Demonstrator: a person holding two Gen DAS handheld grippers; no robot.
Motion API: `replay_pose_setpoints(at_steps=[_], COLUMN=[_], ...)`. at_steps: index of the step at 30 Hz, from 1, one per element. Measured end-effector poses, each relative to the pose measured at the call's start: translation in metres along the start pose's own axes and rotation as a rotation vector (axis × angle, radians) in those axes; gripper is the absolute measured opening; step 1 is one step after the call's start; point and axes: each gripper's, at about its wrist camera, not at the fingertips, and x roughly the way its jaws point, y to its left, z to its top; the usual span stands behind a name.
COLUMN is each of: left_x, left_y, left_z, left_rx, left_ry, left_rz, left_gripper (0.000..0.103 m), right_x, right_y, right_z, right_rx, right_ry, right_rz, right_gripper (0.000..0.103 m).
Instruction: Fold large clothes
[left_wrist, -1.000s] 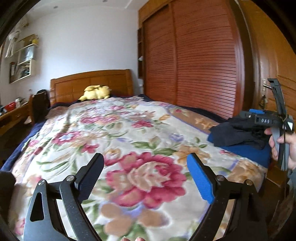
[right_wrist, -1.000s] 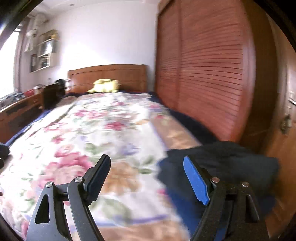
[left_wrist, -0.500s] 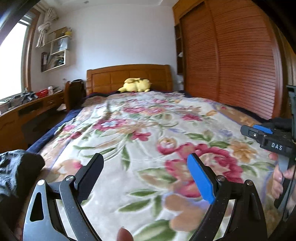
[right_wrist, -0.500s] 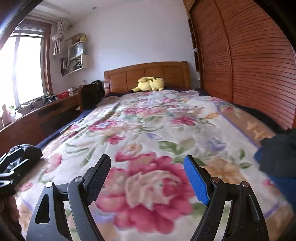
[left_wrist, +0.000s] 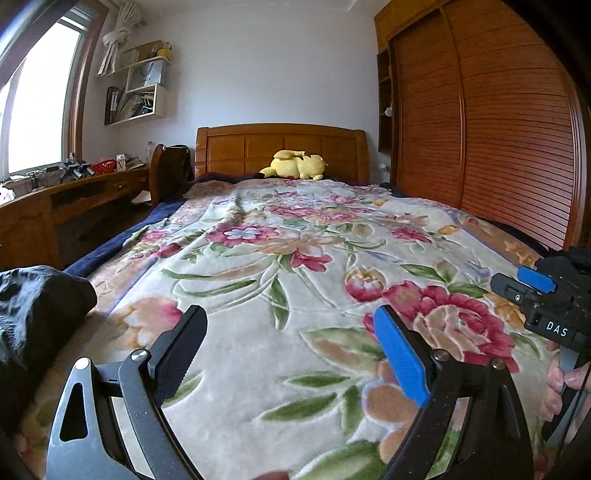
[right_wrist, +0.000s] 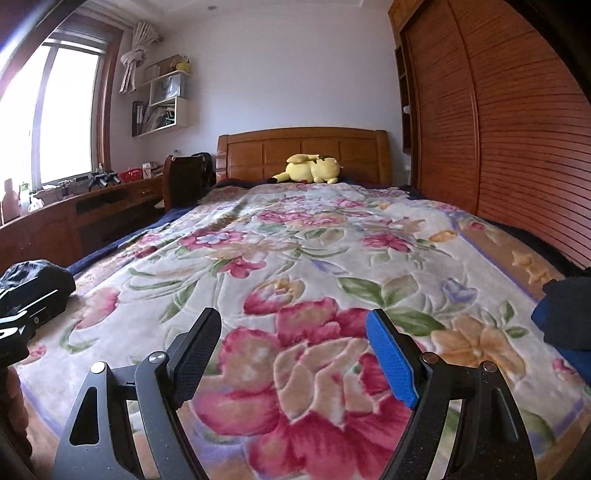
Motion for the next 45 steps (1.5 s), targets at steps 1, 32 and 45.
replay_pose_setpoints(at_steps=[1,32,45], left_x=[0.0,0.002,0.001], left_y=[0.0,0.003,0.003], left_z=[-0.001,-0.006,-0.006], left_rx=[-0.001,-0.013,-0.011], left_ry=[-0.002,0.005,0.003], left_rz=[-0.001,0.03,0.03], left_gripper=[0.092,0.092,0.092], right_x=[0.003,0.059,0.061], right_y=[0.001,0.016,0.018], right_z=[0.0,-0.019,-0.019], right_rx=[-0.004,0.008,0.009], right_ry=[0.003,-0.002,-0.003], right_rz=[0.003,0.01,0.009], right_gripper=[0.082,0.082,0.082])
